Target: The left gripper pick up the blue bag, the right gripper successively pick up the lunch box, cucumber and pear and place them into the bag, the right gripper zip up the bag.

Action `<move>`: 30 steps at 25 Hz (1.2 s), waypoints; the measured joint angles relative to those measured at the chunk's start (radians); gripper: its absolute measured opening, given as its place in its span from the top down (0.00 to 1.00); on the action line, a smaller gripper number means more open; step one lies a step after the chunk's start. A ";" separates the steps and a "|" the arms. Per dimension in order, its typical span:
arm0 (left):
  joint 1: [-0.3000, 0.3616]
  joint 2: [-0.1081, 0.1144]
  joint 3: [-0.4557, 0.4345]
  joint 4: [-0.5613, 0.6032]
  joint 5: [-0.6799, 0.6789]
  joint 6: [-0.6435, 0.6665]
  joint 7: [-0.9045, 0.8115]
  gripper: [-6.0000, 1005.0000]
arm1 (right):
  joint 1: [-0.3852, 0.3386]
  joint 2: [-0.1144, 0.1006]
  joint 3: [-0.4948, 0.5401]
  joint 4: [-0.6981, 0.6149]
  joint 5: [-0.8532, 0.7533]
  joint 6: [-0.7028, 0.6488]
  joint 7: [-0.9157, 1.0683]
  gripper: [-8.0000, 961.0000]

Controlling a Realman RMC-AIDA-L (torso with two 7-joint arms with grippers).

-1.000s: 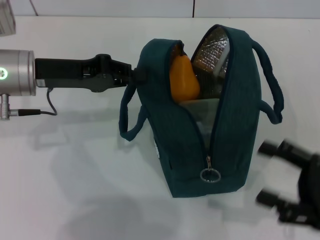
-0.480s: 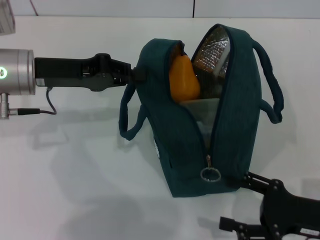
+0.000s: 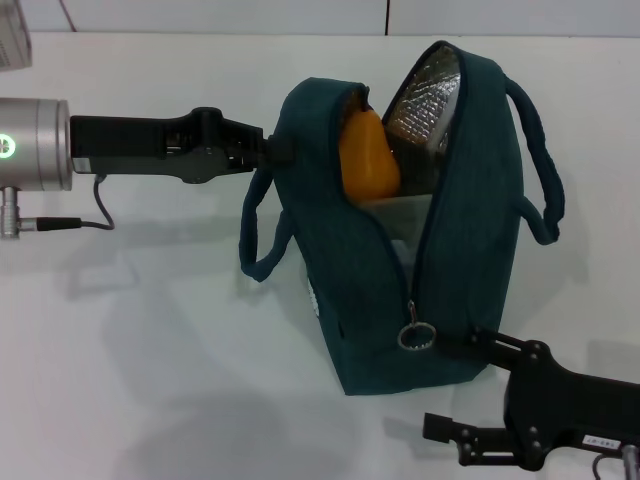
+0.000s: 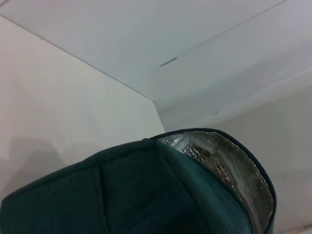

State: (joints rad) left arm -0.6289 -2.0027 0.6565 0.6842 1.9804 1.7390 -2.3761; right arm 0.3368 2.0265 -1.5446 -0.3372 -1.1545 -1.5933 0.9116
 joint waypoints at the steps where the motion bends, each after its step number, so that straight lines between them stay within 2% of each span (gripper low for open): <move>1: 0.000 0.000 0.000 0.000 0.000 0.000 0.001 0.95 | 0.003 0.000 -0.026 -0.001 0.022 0.006 0.000 0.08; 6: 0.000 -0.002 0.000 0.000 0.000 0.002 0.006 0.94 | 0.016 0.000 -0.152 -0.011 0.121 0.064 0.020 0.08; 18: 0.002 0.001 0.000 0.000 0.000 0.002 0.009 0.94 | -0.019 -0.003 -0.174 -0.002 0.223 0.113 -0.022 0.08; 24: 0.002 0.003 -0.002 0.000 0.000 0.002 0.009 0.94 | -0.004 -0.002 -0.248 -0.011 0.327 0.155 -0.037 0.08; 30: 0.003 0.003 0.000 0.000 -0.001 0.002 0.009 0.94 | 0.010 0.000 -0.309 -0.063 0.338 0.193 -0.039 0.08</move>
State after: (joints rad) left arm -0.6259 -1.9997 0.6565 0.6842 1.9793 1.7410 -2.3669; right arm 0.3465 2.0262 -1.8538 -0.3999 -0.8162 -1.4003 0.8728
